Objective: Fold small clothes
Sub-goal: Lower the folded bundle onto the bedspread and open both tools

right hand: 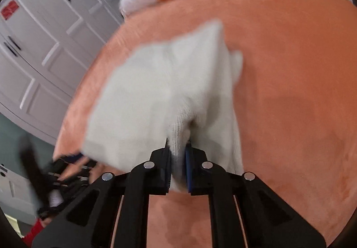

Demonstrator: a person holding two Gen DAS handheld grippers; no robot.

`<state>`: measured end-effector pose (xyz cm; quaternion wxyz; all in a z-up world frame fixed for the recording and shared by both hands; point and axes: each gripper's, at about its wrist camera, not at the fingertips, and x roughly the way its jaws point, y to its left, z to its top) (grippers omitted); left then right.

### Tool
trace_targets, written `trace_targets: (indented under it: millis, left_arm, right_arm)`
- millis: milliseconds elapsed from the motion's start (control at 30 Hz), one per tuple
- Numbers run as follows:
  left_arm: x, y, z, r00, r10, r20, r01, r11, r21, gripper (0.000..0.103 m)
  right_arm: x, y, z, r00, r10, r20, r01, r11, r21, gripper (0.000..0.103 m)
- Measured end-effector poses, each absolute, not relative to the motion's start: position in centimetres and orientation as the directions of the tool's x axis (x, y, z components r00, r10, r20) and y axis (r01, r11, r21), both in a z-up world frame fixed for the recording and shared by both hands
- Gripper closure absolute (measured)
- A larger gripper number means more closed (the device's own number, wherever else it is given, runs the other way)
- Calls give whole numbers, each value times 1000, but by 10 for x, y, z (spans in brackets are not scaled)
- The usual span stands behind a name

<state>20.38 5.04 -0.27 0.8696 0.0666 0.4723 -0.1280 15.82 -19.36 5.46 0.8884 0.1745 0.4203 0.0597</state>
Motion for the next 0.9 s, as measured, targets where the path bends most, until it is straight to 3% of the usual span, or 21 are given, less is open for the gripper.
trace_targets:
  millis: [67, 167, 200, 400, 633, 733, 833, 900]
  left_arm:
    - [205, 57, -6, 509, -161, -846, 269, 963, -21, 77]
    - [203, 53, -22, 495, -125, -860, 268, 963, 14, 77]
    - [202, 53, -25, 494, -123, -861, 254, 967, 8, 77]
    - [192, 62, -7, 484, -172, -858, 210, 975, -77, 79]
    - [169, 68, 61, 569, -302, -765, 235, 951, -201, 79]
    - [189, 45, 64, 585, -263, -767, 236, 960, -149, 79]
    - [211, 25, 40, 533, -197, -823, 227, 970, -85, 79]
    - [218, 22, 21, 503, -173, -847, 215, 974, -71, 77]
  right_arm:
    - [156, -199, 57, 653, 219, -725, 60, 939, 338, 95]
    - [166, -204, -4, 515, 156, -843, 127, 959, 255, 95]
    - [163, -203, -10, 523, 153, -839, 124, 960, 252, 95]
    - [139, -205, 27, 566, 145, -812, 145, 951, 272, 89]
    - [132, -204, 75, 655, 147, -741, 99, 955, 278, 92]
    - [157, -191, 64, 618, 137, -774, 70, 971, 228, 92]
    - [183, -186, 24, 524, 29, -851, 101, 990, 96, 98]
    - [185, -190, 14, 518, 21, -855, 112, 990, 91, 98]
